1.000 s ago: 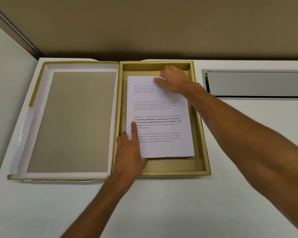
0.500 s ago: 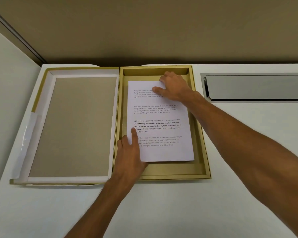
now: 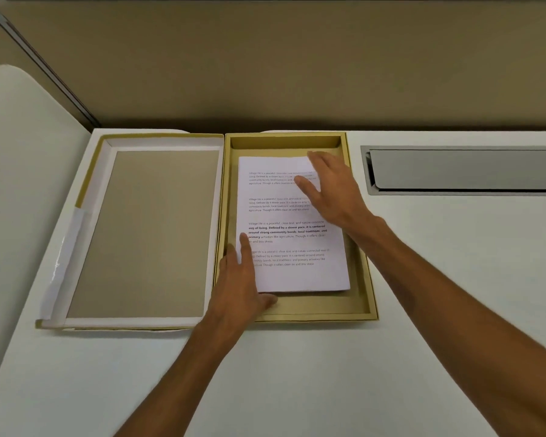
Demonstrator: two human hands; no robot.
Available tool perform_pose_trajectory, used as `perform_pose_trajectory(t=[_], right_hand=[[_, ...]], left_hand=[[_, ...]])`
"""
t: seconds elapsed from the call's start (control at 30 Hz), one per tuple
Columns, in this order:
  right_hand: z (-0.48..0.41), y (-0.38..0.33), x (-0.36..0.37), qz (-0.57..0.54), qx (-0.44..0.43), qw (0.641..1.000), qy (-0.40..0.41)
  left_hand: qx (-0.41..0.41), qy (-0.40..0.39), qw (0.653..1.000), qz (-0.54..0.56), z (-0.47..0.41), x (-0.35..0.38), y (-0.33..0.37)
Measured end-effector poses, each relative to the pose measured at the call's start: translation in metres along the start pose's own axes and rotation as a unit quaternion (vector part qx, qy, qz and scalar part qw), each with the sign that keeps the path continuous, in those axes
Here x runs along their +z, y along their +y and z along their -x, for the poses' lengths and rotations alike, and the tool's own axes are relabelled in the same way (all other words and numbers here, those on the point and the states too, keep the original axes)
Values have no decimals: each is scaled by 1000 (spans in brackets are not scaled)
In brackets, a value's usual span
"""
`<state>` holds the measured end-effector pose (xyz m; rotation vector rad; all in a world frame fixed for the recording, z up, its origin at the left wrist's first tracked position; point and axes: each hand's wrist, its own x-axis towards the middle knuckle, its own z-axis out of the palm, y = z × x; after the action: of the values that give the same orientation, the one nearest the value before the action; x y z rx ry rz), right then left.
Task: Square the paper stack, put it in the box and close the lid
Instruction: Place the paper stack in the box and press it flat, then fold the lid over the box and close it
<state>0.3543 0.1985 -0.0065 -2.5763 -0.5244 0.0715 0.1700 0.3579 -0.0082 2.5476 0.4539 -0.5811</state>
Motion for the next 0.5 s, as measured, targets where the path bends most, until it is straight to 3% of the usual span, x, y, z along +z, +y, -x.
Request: perform_pose_trajectory(t=[0.13,0.27,0.5], right_hand=[[70,-26,-4,-18,-17,1000,8],[143,-58,6,-4,-12,1000,-24],[235,-97,44,41,-25,995,-83]], left_hand=[[17,50,992,117,20,-7,-7],[24,153,955,255,55,-10,-16],[-165,288,807,489,104,12,-45]])
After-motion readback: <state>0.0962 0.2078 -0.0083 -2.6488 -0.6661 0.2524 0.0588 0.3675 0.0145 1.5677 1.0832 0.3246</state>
